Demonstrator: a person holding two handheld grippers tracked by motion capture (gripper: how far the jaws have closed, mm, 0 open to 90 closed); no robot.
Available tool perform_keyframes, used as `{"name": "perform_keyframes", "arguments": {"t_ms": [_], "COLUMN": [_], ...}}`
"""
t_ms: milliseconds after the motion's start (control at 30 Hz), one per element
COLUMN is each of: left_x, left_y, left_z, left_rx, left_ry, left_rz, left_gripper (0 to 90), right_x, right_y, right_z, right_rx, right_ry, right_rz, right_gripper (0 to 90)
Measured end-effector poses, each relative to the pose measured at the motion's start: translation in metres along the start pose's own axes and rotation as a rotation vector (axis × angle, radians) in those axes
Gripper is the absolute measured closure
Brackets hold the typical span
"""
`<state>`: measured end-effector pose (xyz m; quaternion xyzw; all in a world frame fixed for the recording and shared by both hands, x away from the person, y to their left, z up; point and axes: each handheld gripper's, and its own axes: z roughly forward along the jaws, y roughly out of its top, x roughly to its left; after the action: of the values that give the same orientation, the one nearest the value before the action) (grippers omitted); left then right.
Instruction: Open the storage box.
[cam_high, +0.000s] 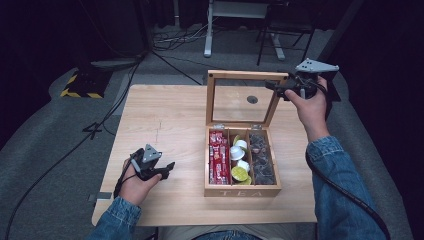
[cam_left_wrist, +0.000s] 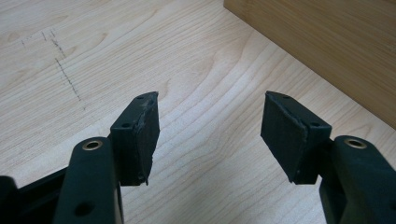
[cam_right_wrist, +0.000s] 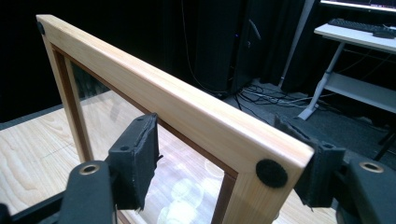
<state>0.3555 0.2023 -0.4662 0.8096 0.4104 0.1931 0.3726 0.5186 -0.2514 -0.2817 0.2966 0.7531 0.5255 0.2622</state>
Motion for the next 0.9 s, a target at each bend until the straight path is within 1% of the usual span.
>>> {"name": "perform_keyframes", "arguments": {"t_ms": [133,200,333,533,667,800,900], "left_x": [0.0,0.0,0.0,0.0,-0.001,-0.001,-0.001], "left_y": [0.0,0.0,0.0,0.0,-0.001,-0.001,-0.001], "left_z": [0.0,0.0,0.0,0.001,0.002,0.002,0.002], "left_rx": [0.0,0.0,0.001,0.003,0.012,0.009,0.012], "left_ry": [-0.001,-0.001,-0.002,-0.003,-0.005,-0.005,-0.006], "left_rz": [-0.001,0.0,0.0,0.001,0.001,0.001,0.001], "left_gripper": [37.7,37.7,37.6,37.6,37.4,37.4,37.4], "right_x": [-0.003,-0.004,-0.007,-0.008,-0.007,-0.008,-0.009], "right_y": [-0.004,-0.008,-0.017,-0.025,-0.029,-0.035,-0.039], "right_z": [0.005,0.008,0.012,0.019,0.024,0.029,0.033], "right_rx": [0.02,0.034,0.048,0.068,0.085,0.095,0.104], "right_ry": [-0.001,0.0,0.005,0.0,-0.013,-0.02,-0.027], "right_rz": [0.016,0.017,0.04,0.046,0.027,0.054,0.062], "right_gripper": [31.3,31.2,31.0,28.7,26.2,25.5,25.0]}}
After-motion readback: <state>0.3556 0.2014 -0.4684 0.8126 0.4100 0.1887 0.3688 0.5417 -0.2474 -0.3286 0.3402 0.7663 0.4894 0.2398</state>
